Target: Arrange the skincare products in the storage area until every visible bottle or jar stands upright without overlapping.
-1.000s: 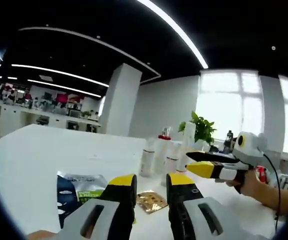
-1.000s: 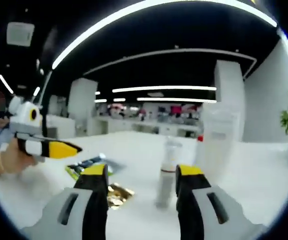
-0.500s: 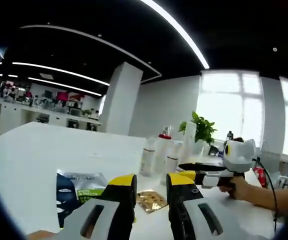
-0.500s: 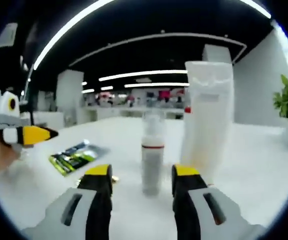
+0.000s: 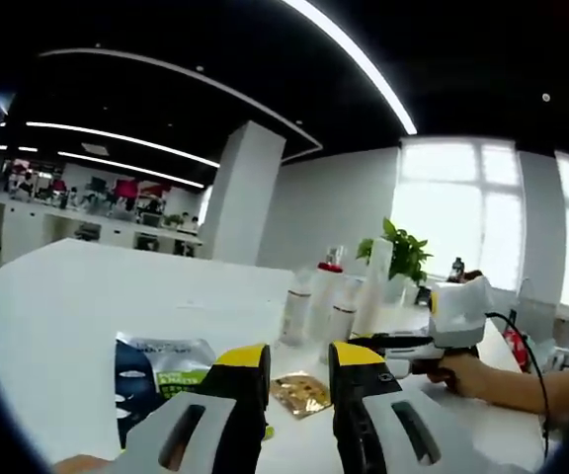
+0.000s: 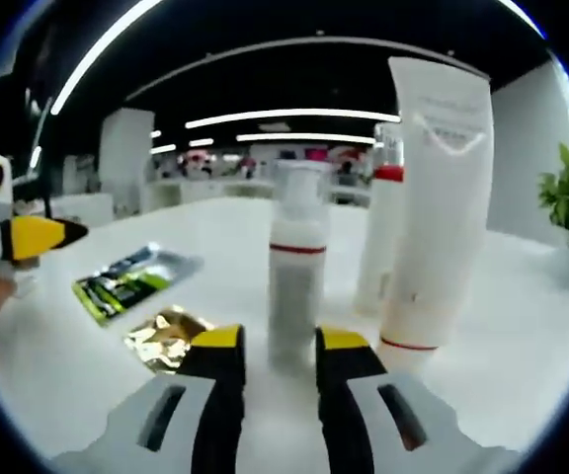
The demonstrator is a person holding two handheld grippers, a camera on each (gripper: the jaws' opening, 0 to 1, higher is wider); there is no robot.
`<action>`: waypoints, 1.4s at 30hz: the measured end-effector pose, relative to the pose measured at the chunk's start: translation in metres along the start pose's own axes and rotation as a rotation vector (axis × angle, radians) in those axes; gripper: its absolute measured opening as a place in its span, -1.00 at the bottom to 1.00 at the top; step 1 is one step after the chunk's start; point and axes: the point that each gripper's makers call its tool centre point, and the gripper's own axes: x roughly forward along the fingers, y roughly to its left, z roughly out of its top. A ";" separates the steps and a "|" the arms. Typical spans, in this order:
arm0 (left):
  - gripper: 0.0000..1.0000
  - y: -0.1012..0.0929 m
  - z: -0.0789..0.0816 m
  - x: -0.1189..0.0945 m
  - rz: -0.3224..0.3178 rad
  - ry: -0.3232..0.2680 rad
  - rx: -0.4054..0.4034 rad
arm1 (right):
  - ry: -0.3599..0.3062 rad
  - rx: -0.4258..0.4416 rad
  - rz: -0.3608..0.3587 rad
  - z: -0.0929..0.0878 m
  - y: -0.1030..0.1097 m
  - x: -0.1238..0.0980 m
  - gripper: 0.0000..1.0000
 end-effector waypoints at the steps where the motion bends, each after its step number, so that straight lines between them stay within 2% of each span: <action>1: -0.51 0.000 0.000 0.000 0.001 0.000 0.001 | -0.002 0.005 -0.001 0.000 0.000 0.000 -0.55; 7: -0.51 -0.001 0.001 -0.001 -0.001 -0.001 0.000 | 0.009 0.019 -0.001 -0.003 0.000 -0.001 -0.57; 10: -0.51 -0.001 0.000 -0.001 0.000 -0.001 0.002 | 0.004 0.005 0.002 -0.004 0.002 0.005 -0.41; 12: -0.51 -0.001 0.000 -0.001 0.001 0.000 0.002 | 0.031 -0.007 0.007 -0.009 0.004 0.007 -0.53; 13: -0.51 -0.001 0.000 -0.001 0.001 0.000 0.002 | 0.057 -0.027 -0.015 -0.014 0.001 0.006 -0.61; 15: -0.51 0.000 0.000 -0.001 0.002 -0.001 0.001 | 0.055 -0.025 -0.008 -0.014 0.002 0.006 -0.65; 31: -0.51 0.001 0.001 -0.001 0.003 -0.001 -0.001 | 0.080 0.002 0.000 -0.023 0.013 -0.006 -0.66; 33: -0.51 0.001 0.001 -0.001 0.004 -0.001 0.001 | 0.086 -0.006 0.006 -0.023 0.012 -0.003 -0.59; 36: -0.51 0.001 0.002 -0.001 0.004 -0.003 0.004 | 0.077 -0.019 0.030 -0.022 0.016 -0.004 -0.19; 37: -0.50 0.001 0.002 -0.001 0.003 -0.005 0.004 | 0.082 -0.018 0.039 -0.022 0.018 -0.005 -0.12; 40: -0.44 0.001 0.004 -0.001 -0.006 -0.011 0.003 | 0.095 -0.025 0.050 -0.023 0.024 -0.014 -0.15; 42: -0.27 -0.002 0.006 0.000 -0.043 0.000 0.034 | 0.106 -0.060 0.065 -0.022 0.026 -0.013 -0.14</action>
